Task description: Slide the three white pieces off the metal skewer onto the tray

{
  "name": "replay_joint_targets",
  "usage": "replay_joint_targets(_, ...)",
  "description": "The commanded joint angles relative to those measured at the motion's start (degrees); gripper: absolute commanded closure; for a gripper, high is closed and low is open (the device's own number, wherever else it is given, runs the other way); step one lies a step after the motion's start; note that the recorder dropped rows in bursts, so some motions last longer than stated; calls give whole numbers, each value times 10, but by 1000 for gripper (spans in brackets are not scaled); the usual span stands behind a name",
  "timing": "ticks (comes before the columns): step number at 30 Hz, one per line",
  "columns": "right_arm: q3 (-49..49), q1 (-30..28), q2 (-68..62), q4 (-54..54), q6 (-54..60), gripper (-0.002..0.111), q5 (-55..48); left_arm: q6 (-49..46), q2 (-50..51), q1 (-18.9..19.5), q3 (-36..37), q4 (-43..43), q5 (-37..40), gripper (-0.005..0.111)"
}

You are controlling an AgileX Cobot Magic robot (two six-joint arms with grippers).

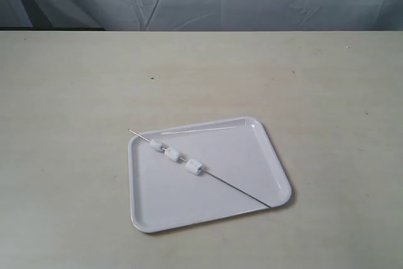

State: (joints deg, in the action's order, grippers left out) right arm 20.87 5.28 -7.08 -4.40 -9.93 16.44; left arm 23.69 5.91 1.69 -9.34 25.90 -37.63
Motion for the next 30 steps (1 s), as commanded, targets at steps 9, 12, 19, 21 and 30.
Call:
replay_joint_targets(9, 267, 167, -389, -25, 99, 58, -388, 678, 444, -1, -191, 628, -42, 106)
replay_joint_targets(12, 276, 199, -518, 53, 252, 58, -480, 740, 562, -1, -187, 715, -86, 106)
replay_joint_targets(19, 307, 243, -746, 161, 467, 58, -548, 799, 679, -1, -187, 677, -130, 97)
replay_joint_targets(21, 340, 255, -805, 168, 469, 58, -579, 804, 704, -1, -187, 661, -142, 90)
replay_joint_targets(30, 447, 282, -967, 171, 482, 58, -670, 807, 791, -1, -187, 652, -146, 63)
